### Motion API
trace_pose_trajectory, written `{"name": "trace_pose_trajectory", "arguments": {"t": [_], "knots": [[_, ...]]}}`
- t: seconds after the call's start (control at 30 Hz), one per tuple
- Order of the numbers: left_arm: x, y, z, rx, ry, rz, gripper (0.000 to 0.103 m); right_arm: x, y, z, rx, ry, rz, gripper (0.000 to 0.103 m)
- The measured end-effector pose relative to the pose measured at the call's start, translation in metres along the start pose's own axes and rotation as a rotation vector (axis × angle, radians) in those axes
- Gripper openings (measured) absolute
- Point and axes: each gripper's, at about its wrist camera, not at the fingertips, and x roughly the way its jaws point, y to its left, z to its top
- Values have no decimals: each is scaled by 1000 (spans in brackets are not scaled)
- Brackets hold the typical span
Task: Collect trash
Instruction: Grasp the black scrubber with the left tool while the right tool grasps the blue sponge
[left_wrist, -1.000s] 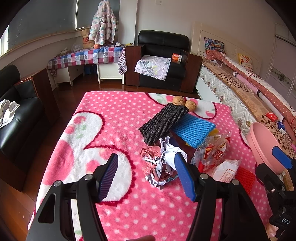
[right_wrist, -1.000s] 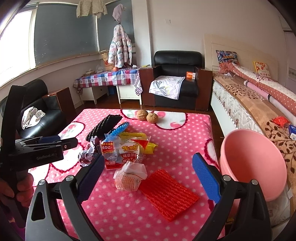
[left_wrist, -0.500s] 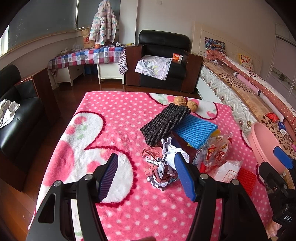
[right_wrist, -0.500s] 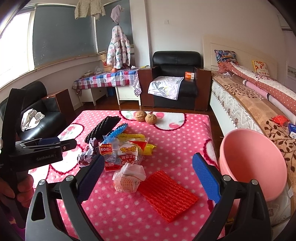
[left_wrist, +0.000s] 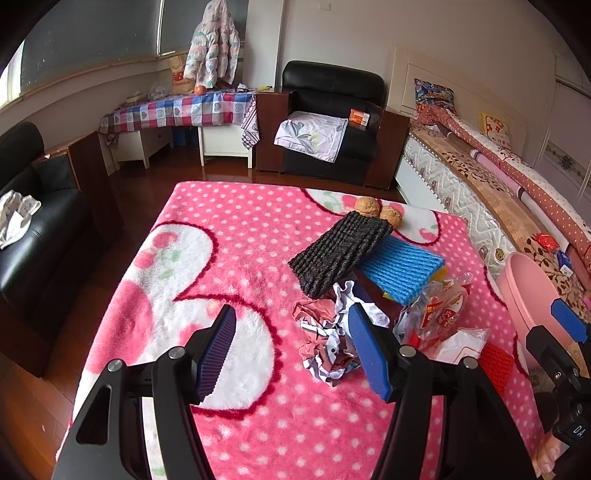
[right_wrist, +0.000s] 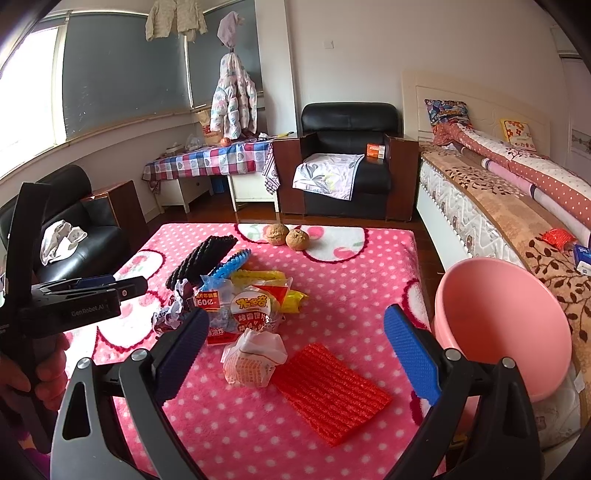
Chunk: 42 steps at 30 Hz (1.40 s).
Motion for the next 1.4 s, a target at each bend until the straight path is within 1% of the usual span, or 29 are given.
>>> {"name": "trace_pose_trajectory", "arguments": {"t": [0.07,0.23,0.3,0.37,0.4,0.43,0.57,0.7,0.83,1.0,1.03,1.1,1.17,1.27,1.33,1.4], "knots": [[1,6,-1,-15,4,-16,62,0,0,-1,1,3,2,96],[-4,16,-1,-30,-16,-52,61,4,1,-2,7,19,18,96],[-7,17,1,-21,-27,-72,59,6,2,-3,6,23,22,96],[-9,14,3,-4,-35,-85,53,6,2,-3,7,25,30,95],[-8,12,6,10,-38,-92,52,6,2,-3,7,25,35,92],[-7,10,7,20,-38,-98,50,7,3,-3,5,27,40,91],[-2,2,16,63,-36,-127,48,7,3,-4,1,32,58,89],[12,-8,29,122,-20,-168,48,6,1,2,-4,35,95,85],[32,-16,37,159,8,-183,45,7,1,20,-8,35,154,81],[55,-22,41,196,26,-197,43,16,6,38,-24,57,208,74],[59,-22,41,197,32,-201,42,18,8,41,-24,66,219,73],[67,-21,42,198,44,-210,35,24,11,45,-23,82,237,69],[74,-19,42,194,57,-228,18,31,13,48,-16,100,257,66],[75,-12,42,161,53,-254,12,46,18,54,2,134,286,61],[72,-8,40,142,46,-270,11,55,21,56,8,157,295,57],[70,-1,38,119,37,-280,10,67,26,59,10,189,293,50]]}}
